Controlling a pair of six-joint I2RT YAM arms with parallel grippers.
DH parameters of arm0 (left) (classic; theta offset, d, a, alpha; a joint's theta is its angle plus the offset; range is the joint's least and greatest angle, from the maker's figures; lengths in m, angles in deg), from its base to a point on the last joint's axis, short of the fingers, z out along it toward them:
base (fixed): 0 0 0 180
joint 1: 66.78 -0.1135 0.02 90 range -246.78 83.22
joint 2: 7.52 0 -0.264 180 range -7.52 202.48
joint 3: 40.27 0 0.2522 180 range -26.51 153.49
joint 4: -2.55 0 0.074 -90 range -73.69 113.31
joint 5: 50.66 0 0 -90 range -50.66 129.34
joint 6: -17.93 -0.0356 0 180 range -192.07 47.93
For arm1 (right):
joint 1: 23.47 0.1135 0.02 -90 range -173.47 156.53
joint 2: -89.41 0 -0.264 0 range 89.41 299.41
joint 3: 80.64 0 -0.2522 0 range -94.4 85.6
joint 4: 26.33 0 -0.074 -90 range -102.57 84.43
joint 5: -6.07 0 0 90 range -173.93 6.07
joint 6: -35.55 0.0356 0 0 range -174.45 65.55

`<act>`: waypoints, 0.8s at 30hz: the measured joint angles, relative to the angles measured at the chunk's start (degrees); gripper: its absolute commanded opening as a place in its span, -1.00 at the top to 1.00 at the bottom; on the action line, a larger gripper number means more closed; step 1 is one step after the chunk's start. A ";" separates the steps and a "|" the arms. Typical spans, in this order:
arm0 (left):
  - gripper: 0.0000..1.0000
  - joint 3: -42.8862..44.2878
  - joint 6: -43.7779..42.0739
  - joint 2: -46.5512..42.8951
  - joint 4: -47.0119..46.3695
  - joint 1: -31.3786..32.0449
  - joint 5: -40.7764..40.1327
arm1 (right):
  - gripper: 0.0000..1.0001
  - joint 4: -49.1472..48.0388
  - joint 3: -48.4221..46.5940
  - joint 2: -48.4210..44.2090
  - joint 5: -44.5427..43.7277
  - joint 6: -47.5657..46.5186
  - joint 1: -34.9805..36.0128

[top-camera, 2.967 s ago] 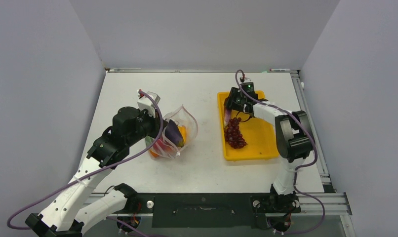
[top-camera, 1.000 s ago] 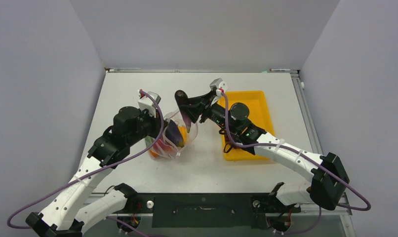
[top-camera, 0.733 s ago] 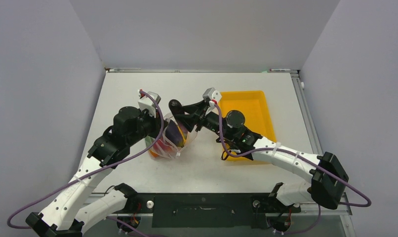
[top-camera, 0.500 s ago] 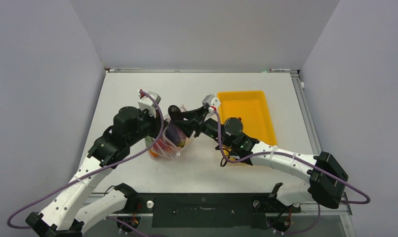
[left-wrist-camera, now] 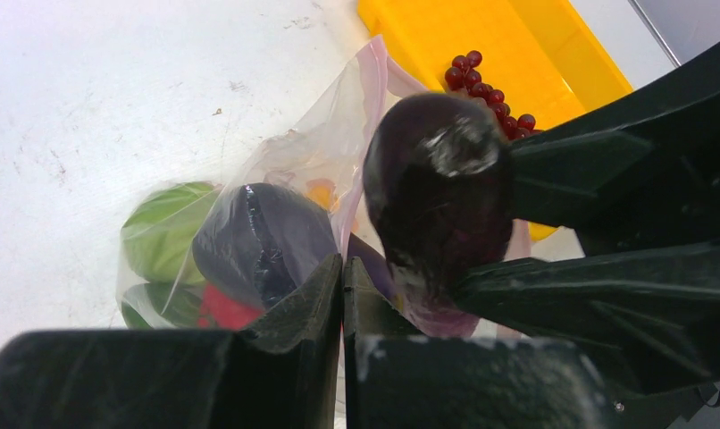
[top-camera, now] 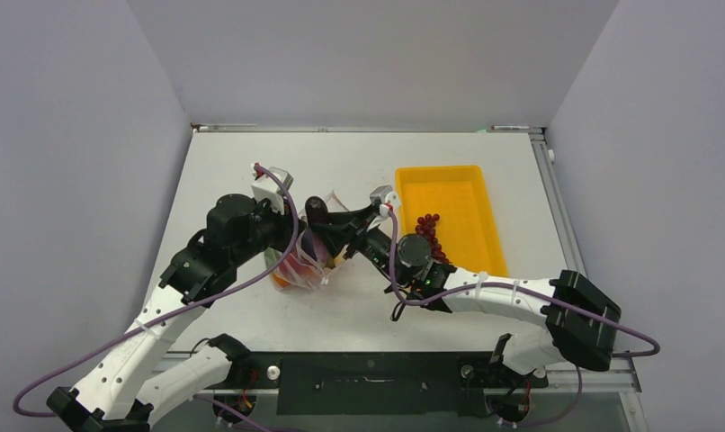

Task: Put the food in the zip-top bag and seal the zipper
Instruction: Place the fake vegetable in the zipper food storage bag.

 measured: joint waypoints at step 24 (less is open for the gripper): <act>1.00 0.00 0.00 0.00 0.42 0.00 -0.94 | 0.10 -4.81 3.26 4.59 -6.64 2.93 3.26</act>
